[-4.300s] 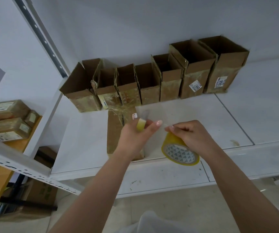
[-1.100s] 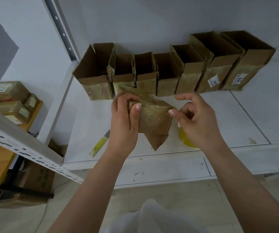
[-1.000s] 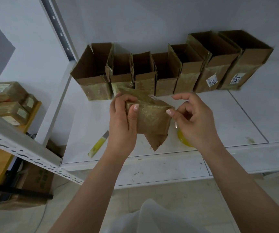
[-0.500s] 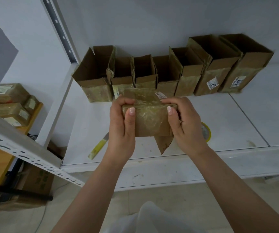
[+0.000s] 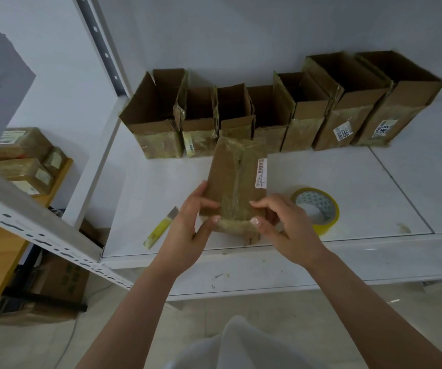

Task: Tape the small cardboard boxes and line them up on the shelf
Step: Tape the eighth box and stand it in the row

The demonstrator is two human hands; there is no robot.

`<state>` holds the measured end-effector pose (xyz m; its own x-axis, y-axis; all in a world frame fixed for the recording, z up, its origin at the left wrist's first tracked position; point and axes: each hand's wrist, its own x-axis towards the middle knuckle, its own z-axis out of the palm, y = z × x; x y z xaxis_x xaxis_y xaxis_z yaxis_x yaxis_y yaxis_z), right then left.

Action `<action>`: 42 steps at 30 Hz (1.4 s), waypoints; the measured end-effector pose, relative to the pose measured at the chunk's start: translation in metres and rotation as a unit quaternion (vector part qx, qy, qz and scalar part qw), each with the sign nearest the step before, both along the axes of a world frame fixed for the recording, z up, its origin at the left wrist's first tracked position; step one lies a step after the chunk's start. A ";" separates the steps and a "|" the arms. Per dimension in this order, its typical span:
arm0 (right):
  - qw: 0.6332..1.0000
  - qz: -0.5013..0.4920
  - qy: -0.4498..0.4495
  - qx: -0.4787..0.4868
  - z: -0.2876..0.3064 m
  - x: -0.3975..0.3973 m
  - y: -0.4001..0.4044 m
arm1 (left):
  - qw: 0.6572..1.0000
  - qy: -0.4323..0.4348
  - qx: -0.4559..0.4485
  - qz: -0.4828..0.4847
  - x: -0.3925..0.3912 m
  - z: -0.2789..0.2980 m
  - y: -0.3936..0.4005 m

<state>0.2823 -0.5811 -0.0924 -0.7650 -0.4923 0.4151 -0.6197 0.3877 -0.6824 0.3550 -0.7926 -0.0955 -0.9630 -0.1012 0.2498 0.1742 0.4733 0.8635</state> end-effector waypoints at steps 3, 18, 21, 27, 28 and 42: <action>0.996 -0.037 -0.059 -0.053 -0.004 -0.004 0.004 | 0.997 -0.024 -0.060 0.040 0.000 0.000 -0.001; 0.966 -0.128 -0.170 -0.145 0.001 -0.012 0.011 | 0.902 -0.358 -0.112 0.214 -0.107 0.027 0.047; 0.966 -0.136 -0.171 -0.141 0.003 -0.017 0.012 | 0.890 -0.382 -0.073 0.239 -0.107 0.028 0.038; 0.958 -0.190 -0.122 -0.178 0.023 -0.034 0.020 | 0.945 -0.300 -0.070 0.104 -0.090 0.053 0.022; 0.950 -0.208 -0.116 -0.201 0.030 -0.041 0.024 | 0.951 -0.275 -0.126 0.059 -0.086 0.060 0.020; 0.915 -0.002 -0.346 -0.209 0.061 -0.043 0.023 | 0.871 -0.023 -0.469 -0.142 -0.068 0.086 -0.013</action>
